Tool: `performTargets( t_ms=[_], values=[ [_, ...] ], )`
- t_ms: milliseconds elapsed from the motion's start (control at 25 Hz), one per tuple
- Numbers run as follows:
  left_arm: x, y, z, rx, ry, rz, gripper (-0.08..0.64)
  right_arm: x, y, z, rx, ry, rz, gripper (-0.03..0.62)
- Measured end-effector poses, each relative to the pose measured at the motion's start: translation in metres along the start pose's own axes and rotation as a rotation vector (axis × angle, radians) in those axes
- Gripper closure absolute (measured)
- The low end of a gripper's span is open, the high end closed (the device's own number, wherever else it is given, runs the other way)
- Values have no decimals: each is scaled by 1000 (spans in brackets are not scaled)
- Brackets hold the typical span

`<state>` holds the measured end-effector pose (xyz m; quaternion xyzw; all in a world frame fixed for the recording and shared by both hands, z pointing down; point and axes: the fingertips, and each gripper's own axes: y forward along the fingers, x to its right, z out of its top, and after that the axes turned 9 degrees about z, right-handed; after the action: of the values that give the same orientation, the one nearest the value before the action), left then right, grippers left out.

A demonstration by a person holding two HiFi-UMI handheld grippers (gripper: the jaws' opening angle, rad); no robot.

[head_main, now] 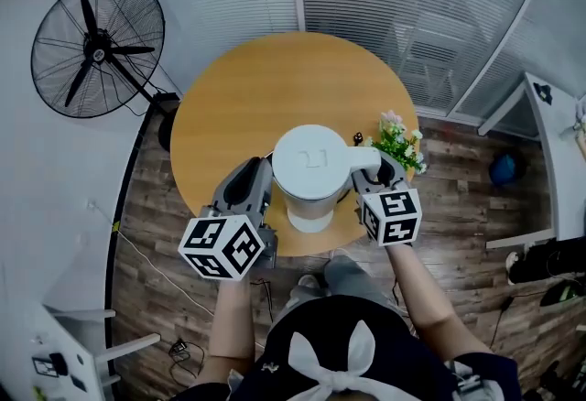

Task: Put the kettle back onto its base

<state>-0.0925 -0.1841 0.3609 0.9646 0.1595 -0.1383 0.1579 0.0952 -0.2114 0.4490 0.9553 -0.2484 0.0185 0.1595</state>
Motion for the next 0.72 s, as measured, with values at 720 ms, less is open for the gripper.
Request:
performTargets(
  t_ms=[720],
  values=[
    [-23,18,-26,-57,-35,53,499,3,27,-23,-66,-33,56,446]
  ],
)
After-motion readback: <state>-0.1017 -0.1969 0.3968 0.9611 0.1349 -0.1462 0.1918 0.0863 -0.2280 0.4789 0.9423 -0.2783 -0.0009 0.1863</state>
